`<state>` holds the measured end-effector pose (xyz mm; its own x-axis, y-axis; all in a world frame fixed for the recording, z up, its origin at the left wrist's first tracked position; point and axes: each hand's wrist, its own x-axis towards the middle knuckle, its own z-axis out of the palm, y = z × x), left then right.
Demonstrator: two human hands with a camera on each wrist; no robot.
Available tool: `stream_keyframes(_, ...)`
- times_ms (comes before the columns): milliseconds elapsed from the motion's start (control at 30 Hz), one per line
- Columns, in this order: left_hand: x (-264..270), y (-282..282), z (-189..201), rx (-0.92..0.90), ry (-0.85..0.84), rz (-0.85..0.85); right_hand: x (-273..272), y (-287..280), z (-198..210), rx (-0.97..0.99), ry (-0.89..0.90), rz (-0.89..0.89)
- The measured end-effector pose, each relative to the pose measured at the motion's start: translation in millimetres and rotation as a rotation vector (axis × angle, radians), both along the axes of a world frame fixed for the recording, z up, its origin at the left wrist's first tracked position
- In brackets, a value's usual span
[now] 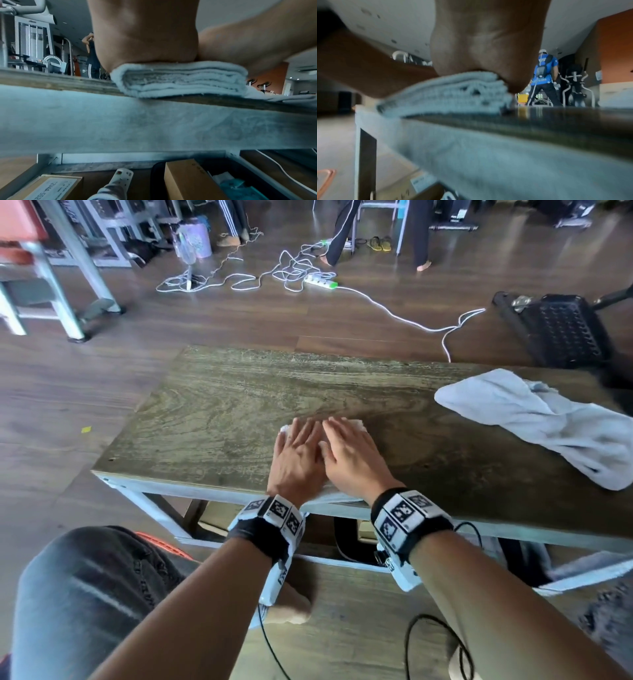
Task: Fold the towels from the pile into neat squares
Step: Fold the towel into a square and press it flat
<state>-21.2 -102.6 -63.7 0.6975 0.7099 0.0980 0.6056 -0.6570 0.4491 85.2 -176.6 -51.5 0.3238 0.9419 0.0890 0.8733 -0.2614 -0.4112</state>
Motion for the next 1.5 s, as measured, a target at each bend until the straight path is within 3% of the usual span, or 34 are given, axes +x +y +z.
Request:
stream_keyframes(133, -2.2, 6.1, -4.6, -0.062, 0.054, 0.029, 3.5, 3.0, -19.0, -0.064, 0.022, -0.065)
stream_keyframes(600, -19.7, 9.3, -10.1, -0.089, 0.057, 0.114, 1.6, -2.7, -18.3, -0.151, -0.039, -0.173)
stream_keyframes(1500, -30.3, 13.0, -6.0, -0.195, 0.131, 0.185, 7.1, -24.2, -13.3, -0.289, 0.177, -0.34)
